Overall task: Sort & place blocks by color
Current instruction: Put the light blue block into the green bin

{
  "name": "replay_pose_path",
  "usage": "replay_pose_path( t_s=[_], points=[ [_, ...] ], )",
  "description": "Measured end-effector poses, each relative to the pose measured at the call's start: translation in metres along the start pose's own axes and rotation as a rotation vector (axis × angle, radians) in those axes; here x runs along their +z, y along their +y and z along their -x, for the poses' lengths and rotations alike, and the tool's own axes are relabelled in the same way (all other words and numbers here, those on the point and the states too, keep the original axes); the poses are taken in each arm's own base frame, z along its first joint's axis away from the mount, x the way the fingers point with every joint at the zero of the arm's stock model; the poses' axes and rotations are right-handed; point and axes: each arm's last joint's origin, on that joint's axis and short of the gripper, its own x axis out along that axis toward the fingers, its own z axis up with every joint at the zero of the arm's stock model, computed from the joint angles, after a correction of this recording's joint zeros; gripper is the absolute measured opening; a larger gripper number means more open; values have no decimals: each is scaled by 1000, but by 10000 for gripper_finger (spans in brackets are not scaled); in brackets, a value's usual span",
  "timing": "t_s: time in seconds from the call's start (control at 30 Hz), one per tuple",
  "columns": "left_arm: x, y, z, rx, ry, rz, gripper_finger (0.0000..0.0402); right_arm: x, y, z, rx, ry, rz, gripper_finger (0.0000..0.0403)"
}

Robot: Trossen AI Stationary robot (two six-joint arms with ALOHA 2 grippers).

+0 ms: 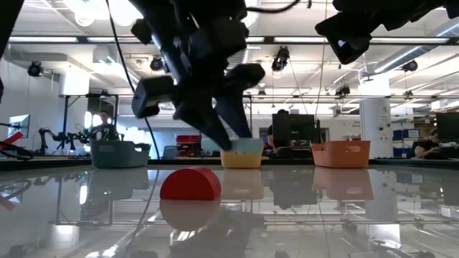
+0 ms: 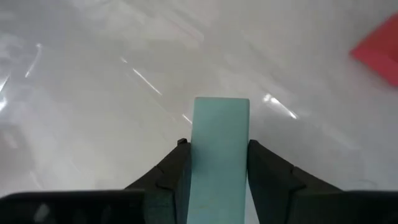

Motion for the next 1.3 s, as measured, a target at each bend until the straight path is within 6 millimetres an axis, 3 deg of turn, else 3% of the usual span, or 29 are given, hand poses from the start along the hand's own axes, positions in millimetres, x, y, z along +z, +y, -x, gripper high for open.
replay_pose_path(
  t_s=[0.2, 0.33, 0.43, 0.53, 0.7, 0.8, 0.97, 1.3],
  points=[
    [1, 4, 29, 61, 34, 86, 107, -1, 0, 0, -2, 7, 35, 162],
    [-17, 9, 51, 159, 118, 181, 107, 0, 0, 0, 0, -1, 70, 162],
    [-48, 15, 73, 316, 225, 315, 107, 0, 0, 0, -1, -1, 84, 162],
    [-91, 19, 96, 514, 358, 521, 107, 0, 0, 0, -1, 1, 85, 162],
    [-169, 7, 134, 853, 520, 1063, 115, 0, 0, 0, -1, -1, 86, 162],
    [-197, -8, 150, 960, 537, 1378, 118, 0, 0, 0, -1, 0, 86, 162],
    [-209, -24, 158, 963, 524, 1504, 120, 0, 0, 0, -1, 0, 86, 162],
    [-208, -22, 157, 957, 523, 1486, 132, 0, 0, 0, -1, 0, 14, 162]
  ],
)
